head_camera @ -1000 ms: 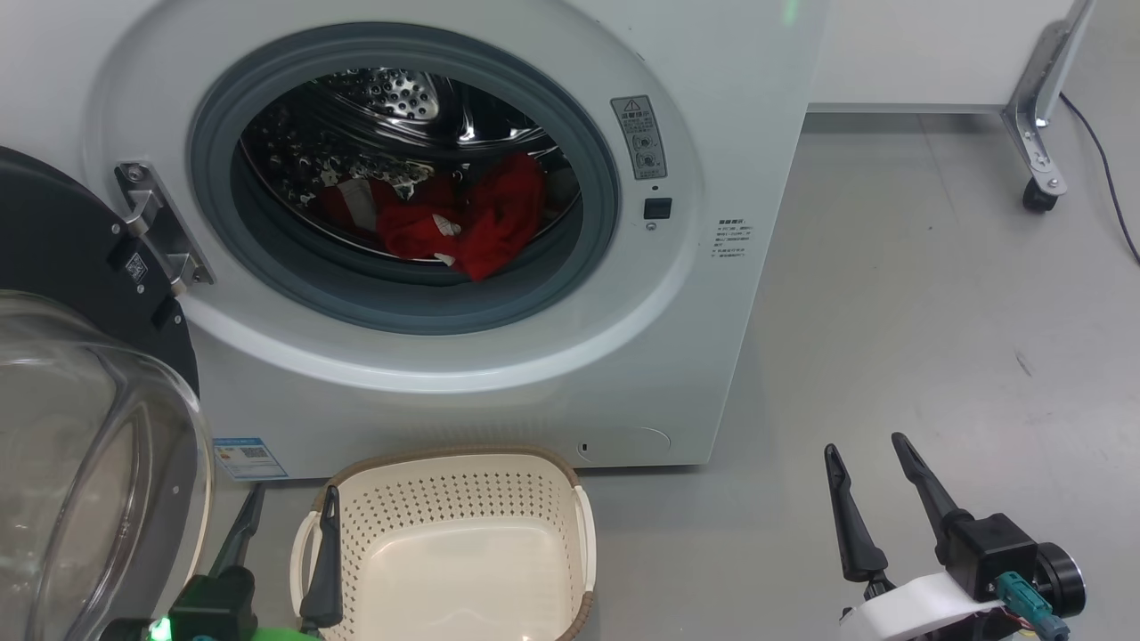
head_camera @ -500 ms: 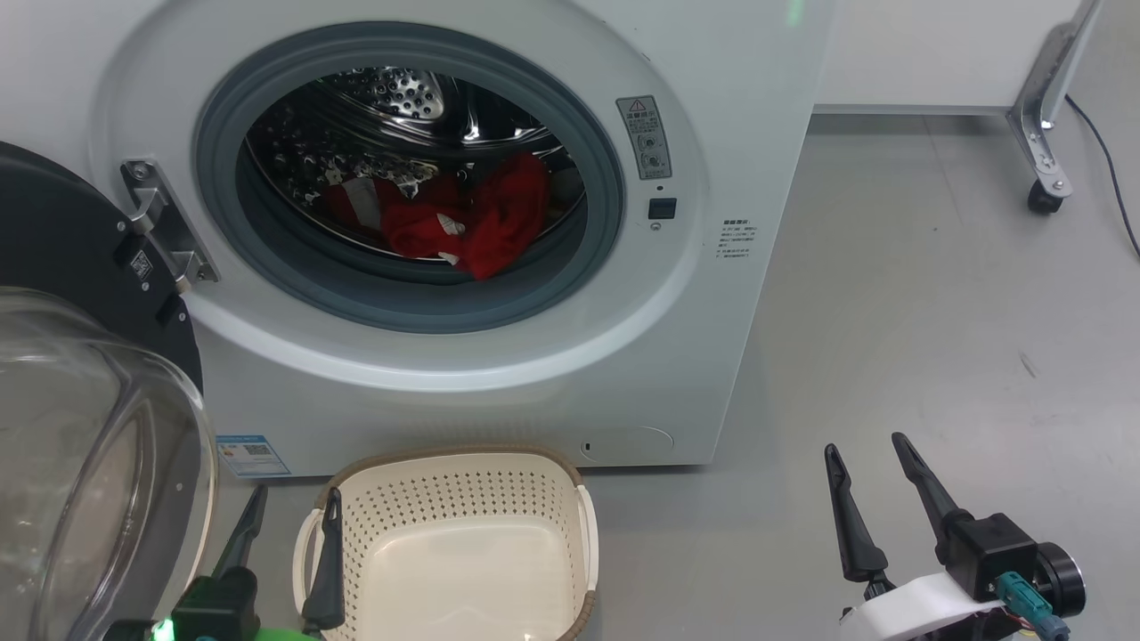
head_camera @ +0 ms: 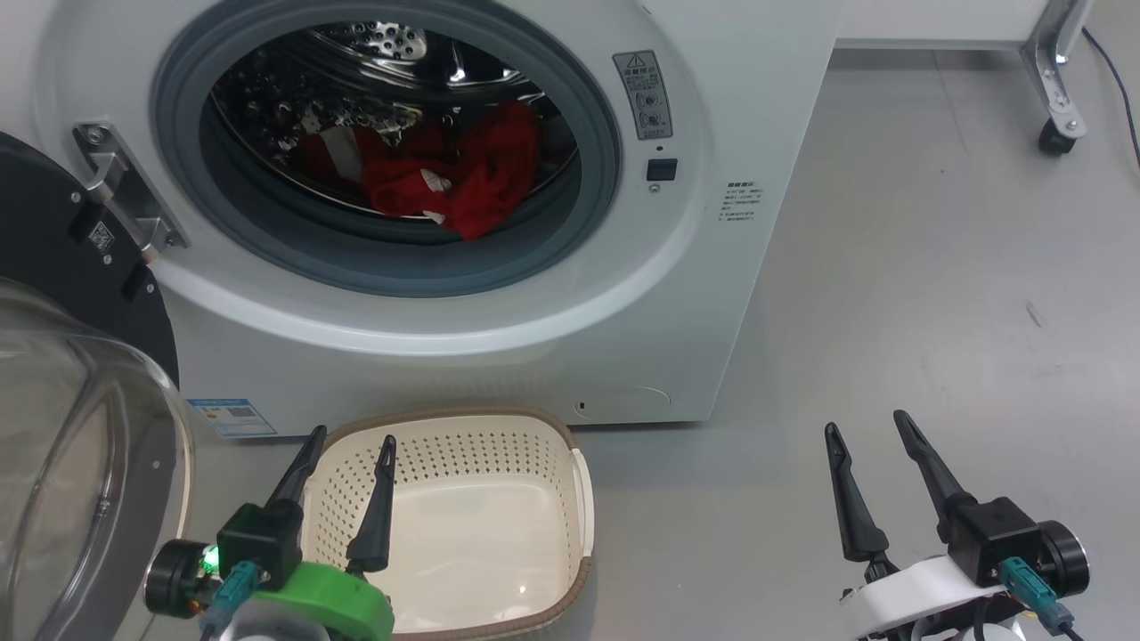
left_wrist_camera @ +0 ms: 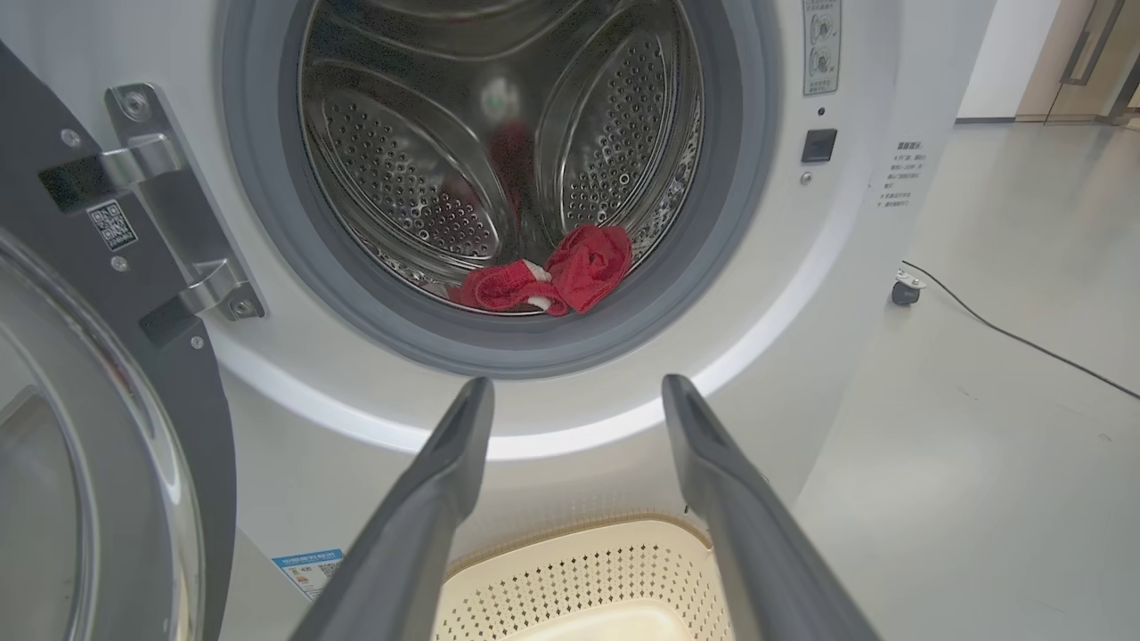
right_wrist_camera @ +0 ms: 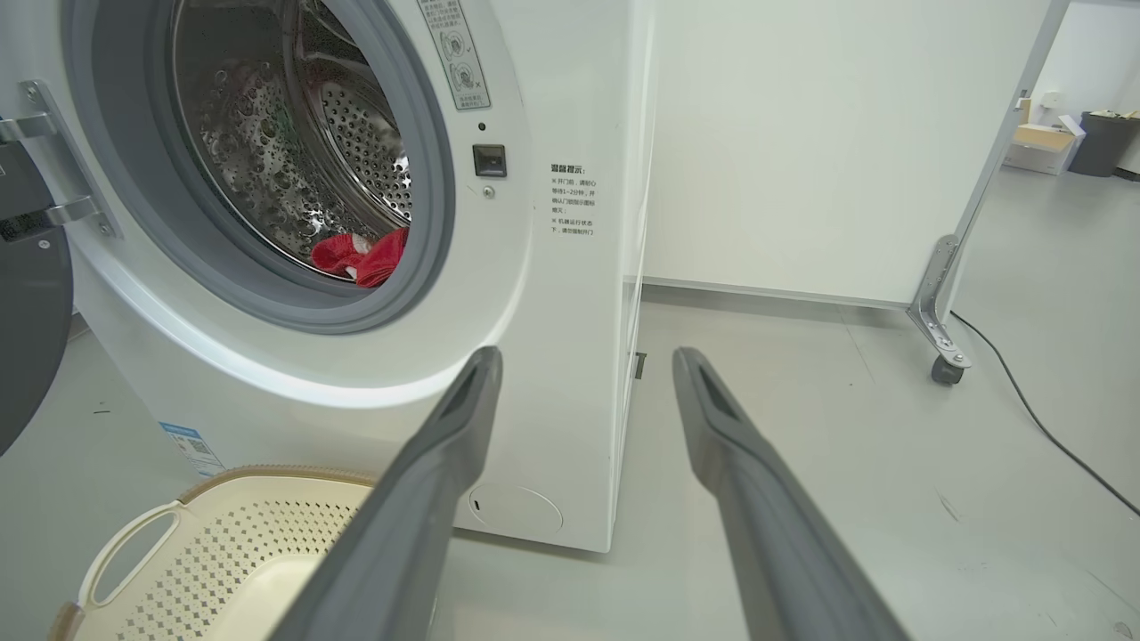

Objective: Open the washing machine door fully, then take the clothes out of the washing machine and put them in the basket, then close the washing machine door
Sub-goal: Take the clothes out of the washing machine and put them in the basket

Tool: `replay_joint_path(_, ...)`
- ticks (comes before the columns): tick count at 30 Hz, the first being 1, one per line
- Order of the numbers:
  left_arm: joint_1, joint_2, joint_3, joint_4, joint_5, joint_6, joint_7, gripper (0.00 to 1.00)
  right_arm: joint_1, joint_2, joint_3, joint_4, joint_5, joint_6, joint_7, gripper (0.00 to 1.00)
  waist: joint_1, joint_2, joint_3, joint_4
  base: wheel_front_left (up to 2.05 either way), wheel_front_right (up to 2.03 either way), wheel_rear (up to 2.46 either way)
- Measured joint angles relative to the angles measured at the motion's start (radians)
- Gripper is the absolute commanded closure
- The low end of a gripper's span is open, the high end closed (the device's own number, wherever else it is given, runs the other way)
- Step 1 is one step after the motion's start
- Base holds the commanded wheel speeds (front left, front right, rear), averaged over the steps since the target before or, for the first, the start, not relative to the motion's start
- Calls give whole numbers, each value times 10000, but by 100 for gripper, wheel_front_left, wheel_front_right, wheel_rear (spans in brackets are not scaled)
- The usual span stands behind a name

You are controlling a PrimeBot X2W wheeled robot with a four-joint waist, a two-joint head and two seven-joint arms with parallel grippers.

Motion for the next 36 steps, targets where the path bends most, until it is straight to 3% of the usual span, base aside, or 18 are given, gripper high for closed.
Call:
replay_joint_path(7, -1161, -38, -324, 855, -487, -347, 986, 0, -314, -2, 2, -138, -134, 44, 2, 0, 0, 0, 686, -153, 0, 0, 0)
replay_joint_path(18, -3710, 0, -291, 1764, -1651, -731, 3425, 0, -1041, -4, 144, -410, -58, 92, 0, 0, 0, 0, 2177, -790, 0, 0, 0)
replay_joint_path(36, -8076, 1891, 681, 1680, -2531, -775, 6416, 0, -2782, -12, 871, -901, 1200, -205, 0, 0, 2, 0, 4589, -2206, 0, 0, 0)
